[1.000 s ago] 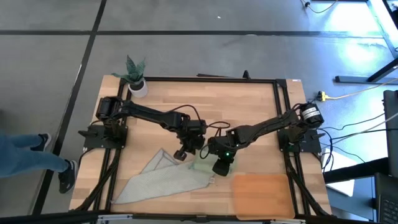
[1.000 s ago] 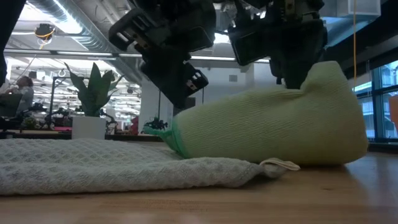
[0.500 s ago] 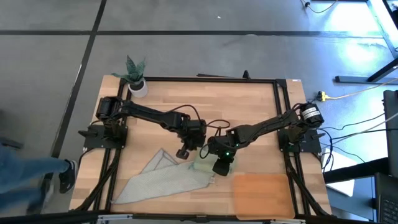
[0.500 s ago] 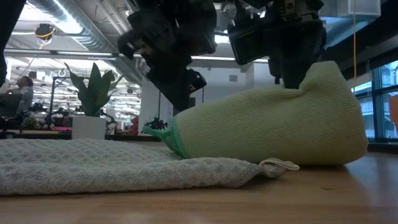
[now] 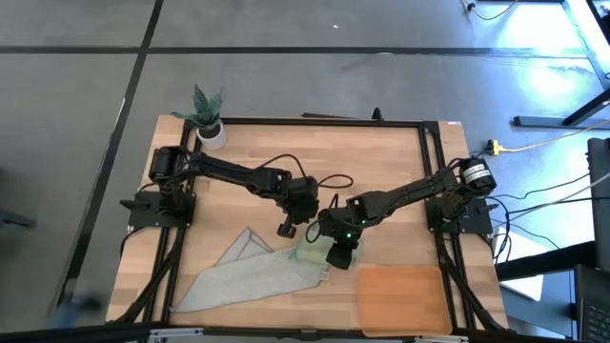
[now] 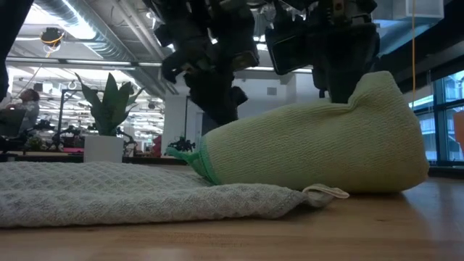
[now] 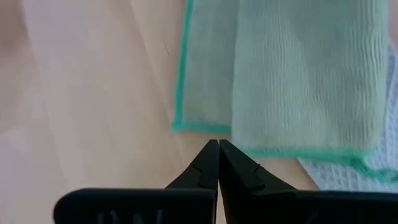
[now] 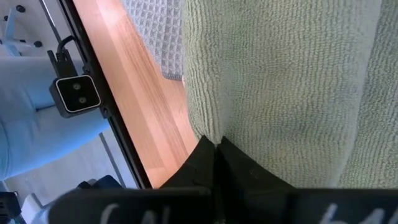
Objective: Roll microfiber towels into tight, uniform cylinder then place into a basket
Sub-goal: Roll the green microfiber towel
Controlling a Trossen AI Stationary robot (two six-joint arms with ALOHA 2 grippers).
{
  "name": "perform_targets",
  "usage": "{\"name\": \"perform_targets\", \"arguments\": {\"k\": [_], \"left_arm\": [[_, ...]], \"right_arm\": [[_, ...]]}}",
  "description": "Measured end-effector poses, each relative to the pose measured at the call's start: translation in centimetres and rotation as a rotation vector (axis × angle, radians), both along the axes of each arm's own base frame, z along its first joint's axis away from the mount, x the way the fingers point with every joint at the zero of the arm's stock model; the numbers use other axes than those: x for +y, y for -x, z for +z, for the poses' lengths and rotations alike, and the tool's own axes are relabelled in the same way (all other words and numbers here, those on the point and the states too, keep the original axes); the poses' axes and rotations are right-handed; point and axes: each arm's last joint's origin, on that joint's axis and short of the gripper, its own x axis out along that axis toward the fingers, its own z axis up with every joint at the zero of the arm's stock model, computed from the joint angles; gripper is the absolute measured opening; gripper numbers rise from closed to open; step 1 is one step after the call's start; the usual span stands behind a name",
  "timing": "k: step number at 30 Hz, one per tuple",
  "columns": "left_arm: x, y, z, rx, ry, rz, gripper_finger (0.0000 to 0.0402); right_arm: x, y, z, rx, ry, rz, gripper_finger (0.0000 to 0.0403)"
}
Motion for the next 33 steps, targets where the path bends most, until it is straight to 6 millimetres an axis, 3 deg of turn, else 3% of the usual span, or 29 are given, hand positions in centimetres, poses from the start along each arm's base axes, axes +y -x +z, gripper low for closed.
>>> {"name": "perform_targets", "arguments": {"k": [8,13,23,28,33], "left_arm": [[1.0,1.5,0.6,0.107,-0.015,0.041,0.0],[1.7,2.6,2.6,0.095,-0.011,0.081,0.0],[1.0,5.2,7.2,0.016,0.026,0.123,0.0],[-1.8,5.4,5.9,-0.028,0.083,0.022,0.0],[-3.6,3.8,3.7,-0.188,0.044,-0.006,0.0]], "right_arm": [[0.0,0.0,0.0,-0.013,0.011,0.03,0.0006],[-0.2,0.1,0.0,-0.005,0.018,0.032,0.0006],[-0.3,0.3,-0.1,0.005,0.036,0.041,0.0006],[-0.4,0.2,-0.1,0.0,0.034,0.037,0.0006],[-0.8,0.1,-0.1,0.001,0.033,0.029,0.0006]]}}
